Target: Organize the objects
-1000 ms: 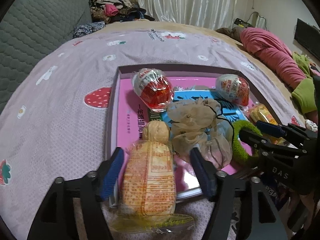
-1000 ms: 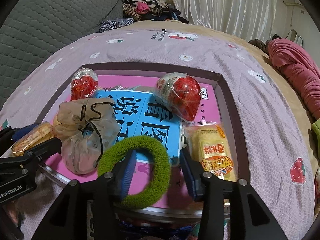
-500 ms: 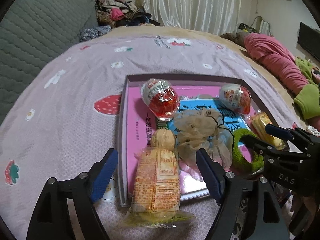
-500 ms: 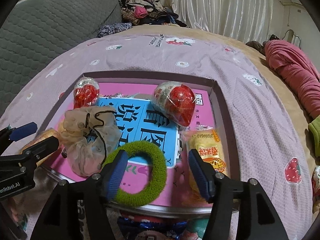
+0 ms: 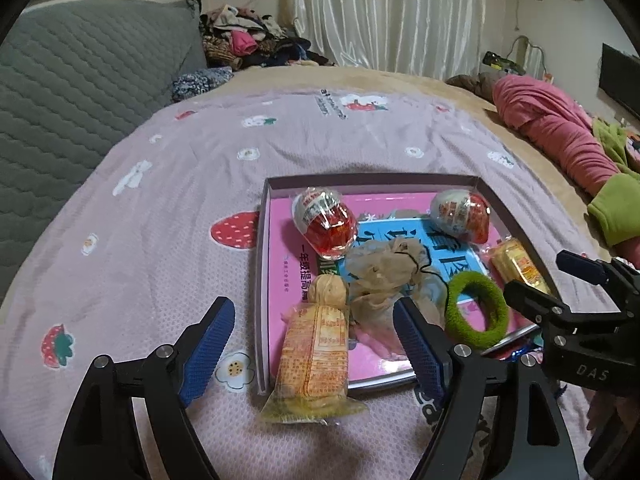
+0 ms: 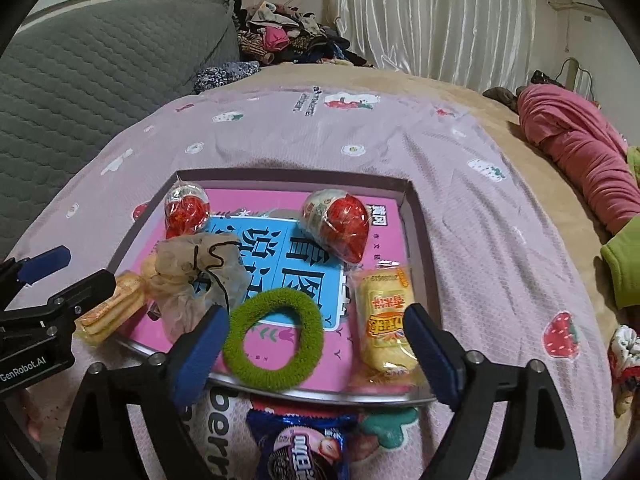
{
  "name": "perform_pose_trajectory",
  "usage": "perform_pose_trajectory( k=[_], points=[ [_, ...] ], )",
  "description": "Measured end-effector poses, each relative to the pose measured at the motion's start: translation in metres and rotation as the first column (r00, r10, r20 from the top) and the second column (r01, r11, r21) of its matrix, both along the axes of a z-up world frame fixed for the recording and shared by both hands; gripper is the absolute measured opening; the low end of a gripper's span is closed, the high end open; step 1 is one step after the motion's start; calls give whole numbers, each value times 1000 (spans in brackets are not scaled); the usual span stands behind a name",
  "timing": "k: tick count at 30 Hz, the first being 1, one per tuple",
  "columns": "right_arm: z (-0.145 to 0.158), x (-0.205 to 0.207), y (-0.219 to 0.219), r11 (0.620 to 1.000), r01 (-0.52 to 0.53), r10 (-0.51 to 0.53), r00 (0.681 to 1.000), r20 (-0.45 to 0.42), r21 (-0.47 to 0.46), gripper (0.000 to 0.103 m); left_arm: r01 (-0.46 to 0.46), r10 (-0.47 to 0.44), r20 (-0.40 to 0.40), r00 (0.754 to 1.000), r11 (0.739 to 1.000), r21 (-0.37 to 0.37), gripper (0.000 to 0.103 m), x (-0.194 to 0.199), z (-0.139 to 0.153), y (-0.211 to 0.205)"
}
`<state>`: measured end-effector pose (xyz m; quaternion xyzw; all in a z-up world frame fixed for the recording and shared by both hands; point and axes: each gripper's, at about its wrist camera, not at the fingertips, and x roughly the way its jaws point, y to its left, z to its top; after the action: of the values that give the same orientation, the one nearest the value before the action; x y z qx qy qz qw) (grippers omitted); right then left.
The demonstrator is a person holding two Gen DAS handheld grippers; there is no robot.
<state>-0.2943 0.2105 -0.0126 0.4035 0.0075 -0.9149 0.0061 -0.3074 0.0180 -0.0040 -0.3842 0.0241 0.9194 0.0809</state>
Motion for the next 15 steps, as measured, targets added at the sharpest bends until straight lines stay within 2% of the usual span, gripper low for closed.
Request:
perform_pose_trajectory(
  k=[9,15],
  points=[
    [25,16,1,1000,-3,3,999,-33,0,102,-11,11,-27,1000,1000,4,84,18,23,-2],
    [40,26,-3,1000,-13,13,998,-56,-3,102,-32,31,-51,998,999,-9,84,29,38,-6]
  ],
)
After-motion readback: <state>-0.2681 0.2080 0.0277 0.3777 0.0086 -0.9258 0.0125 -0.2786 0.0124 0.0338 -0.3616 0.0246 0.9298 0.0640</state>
